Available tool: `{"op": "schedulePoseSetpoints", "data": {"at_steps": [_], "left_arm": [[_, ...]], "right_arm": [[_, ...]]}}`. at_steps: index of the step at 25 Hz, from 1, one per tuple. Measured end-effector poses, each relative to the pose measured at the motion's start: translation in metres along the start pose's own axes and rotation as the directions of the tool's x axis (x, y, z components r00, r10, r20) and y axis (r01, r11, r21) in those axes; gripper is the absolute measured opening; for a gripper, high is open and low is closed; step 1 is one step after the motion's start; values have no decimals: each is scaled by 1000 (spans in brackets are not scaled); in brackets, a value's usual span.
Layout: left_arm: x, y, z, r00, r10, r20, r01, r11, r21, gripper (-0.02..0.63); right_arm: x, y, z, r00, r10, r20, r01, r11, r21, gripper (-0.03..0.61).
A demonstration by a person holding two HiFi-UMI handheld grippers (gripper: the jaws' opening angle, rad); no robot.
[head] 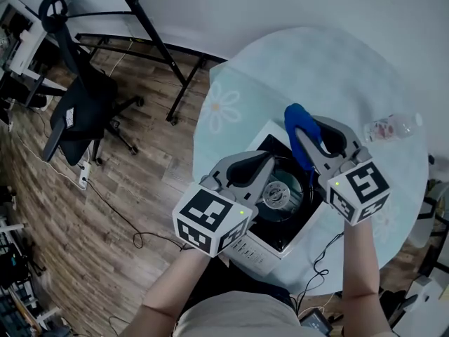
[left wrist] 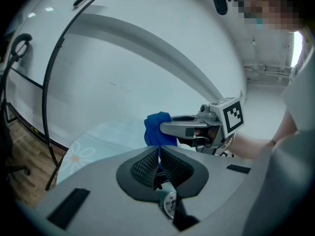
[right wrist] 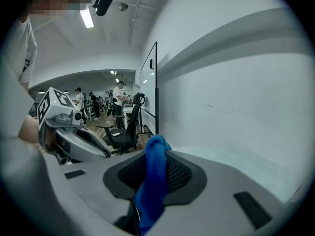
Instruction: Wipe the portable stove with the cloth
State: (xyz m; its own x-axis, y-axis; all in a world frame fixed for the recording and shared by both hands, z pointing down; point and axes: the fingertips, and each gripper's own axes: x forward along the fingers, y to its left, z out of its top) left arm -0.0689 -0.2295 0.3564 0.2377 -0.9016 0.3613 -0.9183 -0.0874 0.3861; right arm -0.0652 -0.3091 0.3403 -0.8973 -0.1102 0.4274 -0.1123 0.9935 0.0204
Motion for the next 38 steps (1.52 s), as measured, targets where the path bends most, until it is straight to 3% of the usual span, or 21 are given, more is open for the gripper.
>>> {"op": "schedulePoseSetpoints", "data": {"at_steps": [7, 20, 26, 38], "left_arm": [[9, 11, -14, 997, 8, -72, -7, 1000, 9, 28], [21, 15, -31, 992, 4, -123, -5, 1000, -6, 28], [21, 15, -28, 994, 24, -107, -25, 1000, -6, 28], [19, 12, -22, 995, 18, -96, -17, 1000, 6, 28]], "right_arm": [[27, 4, -33, 992, 73, -104, -73, 997, 3, 98], [51, 4, -66, 962, 176, -208, -171, 984, 38, 98], [55, 6, -77, 948, 209, -241, -202, 978, 52, 98], [57, 9, -87, 931, 201, -304, -222, 974, -37, 97]]}}
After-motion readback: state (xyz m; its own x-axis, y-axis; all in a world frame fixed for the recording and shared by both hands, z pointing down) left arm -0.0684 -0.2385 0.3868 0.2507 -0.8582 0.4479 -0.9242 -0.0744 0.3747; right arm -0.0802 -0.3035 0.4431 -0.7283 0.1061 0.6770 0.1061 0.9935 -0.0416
